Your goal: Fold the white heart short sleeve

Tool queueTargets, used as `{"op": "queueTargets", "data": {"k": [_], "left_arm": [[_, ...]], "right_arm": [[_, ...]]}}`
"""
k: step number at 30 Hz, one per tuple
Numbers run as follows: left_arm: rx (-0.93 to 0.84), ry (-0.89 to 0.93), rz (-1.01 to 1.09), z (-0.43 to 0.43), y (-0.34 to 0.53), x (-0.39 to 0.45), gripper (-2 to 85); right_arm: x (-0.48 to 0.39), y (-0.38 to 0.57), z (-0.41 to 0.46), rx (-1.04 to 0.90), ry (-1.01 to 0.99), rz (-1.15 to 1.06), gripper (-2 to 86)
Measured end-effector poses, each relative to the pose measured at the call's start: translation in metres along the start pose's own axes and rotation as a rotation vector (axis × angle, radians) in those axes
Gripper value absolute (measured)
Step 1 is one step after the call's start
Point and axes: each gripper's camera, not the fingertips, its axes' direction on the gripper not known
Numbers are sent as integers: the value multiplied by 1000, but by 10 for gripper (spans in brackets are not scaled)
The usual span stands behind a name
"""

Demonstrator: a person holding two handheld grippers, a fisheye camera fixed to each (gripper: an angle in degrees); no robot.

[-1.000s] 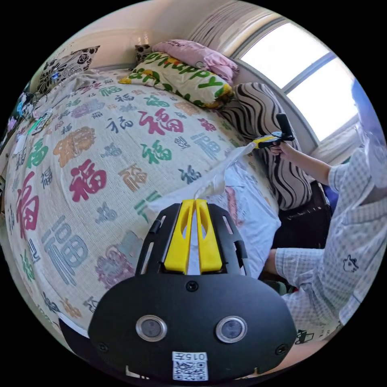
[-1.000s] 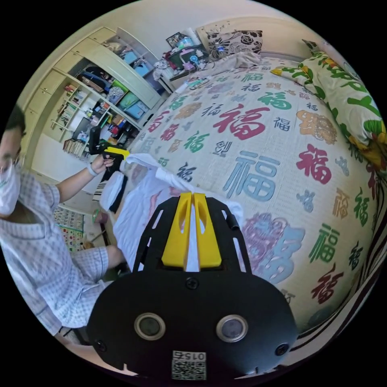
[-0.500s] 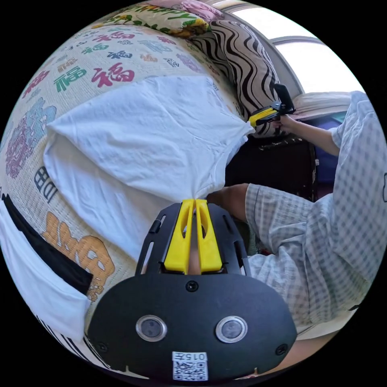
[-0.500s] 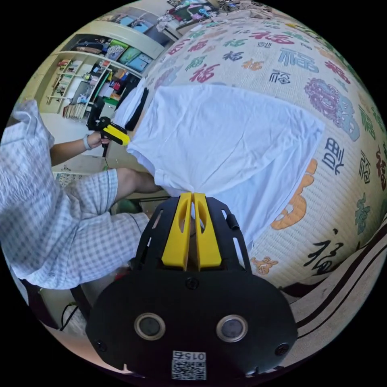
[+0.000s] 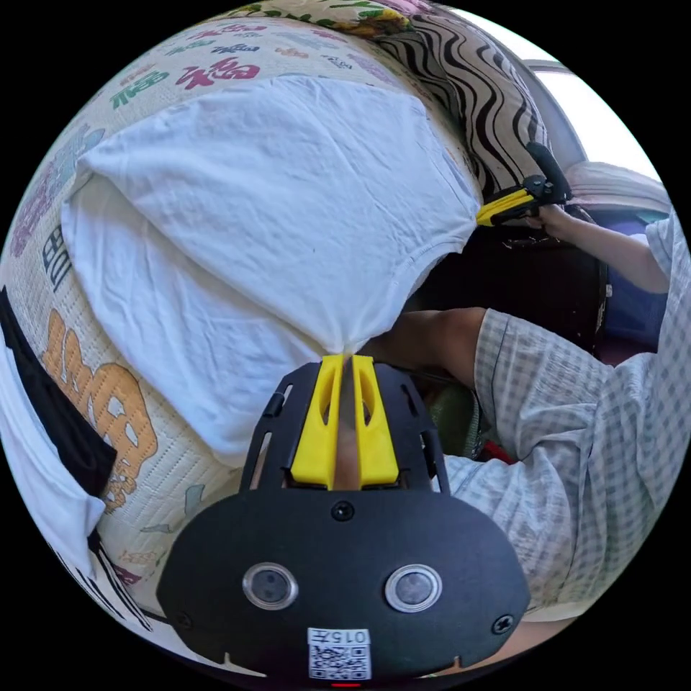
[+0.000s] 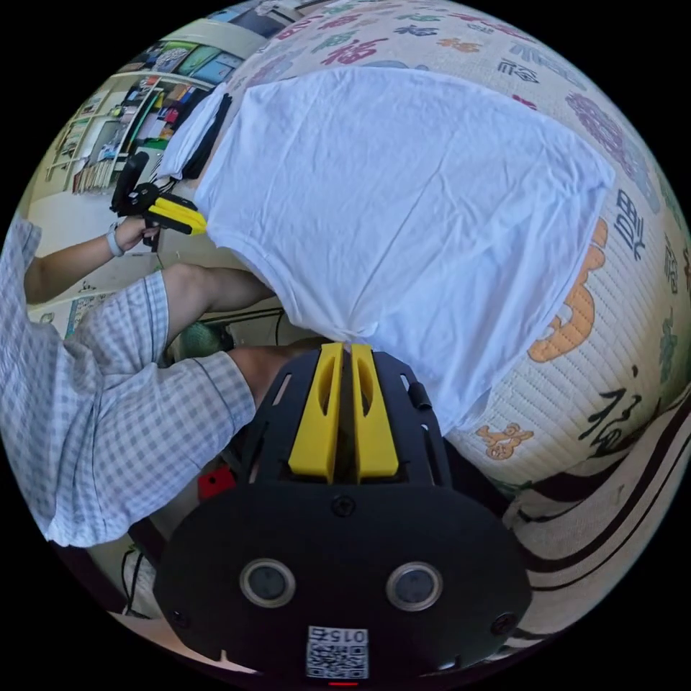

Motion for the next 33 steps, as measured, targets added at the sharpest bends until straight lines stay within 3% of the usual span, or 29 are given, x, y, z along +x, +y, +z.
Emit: {"op": "queueTargets", "data": {"k": [7, 11, 15, 18, 20, 25, 29, 33], "left_arm": [[113, 12, -1, -20, 10, -5, 3], [68, 43, -85, -4, 3, -25, 3], [42, 137, -146, -5, 17, -44, 5], [153, 126, -182, -40, 34, -59, 31], [329, 95, -301, -79, 48, -88, 64], [604, 127, -576, -121, 70, -161, 104], [619, 242, -645, -116, 73, -195, 109], [585, 237, -666, -112, 83, -205, 84]], "right_arm": [[3, 10, 0, 146, -42, 40, 4], [14, -11, 42, 3, -50, 57, 0], [34, -3, 45, 14, -142, 121, 0], [66, 18, 11, 180, -205, 251, 12], [105, 37, -22, 366, -214, 395, 39], [176, 50, -57, 593, -224, 575, 77], [212, 34, -49, 550, -318, 609, 83], [226, 24, -34, 475, -375, 633, 66]]}}
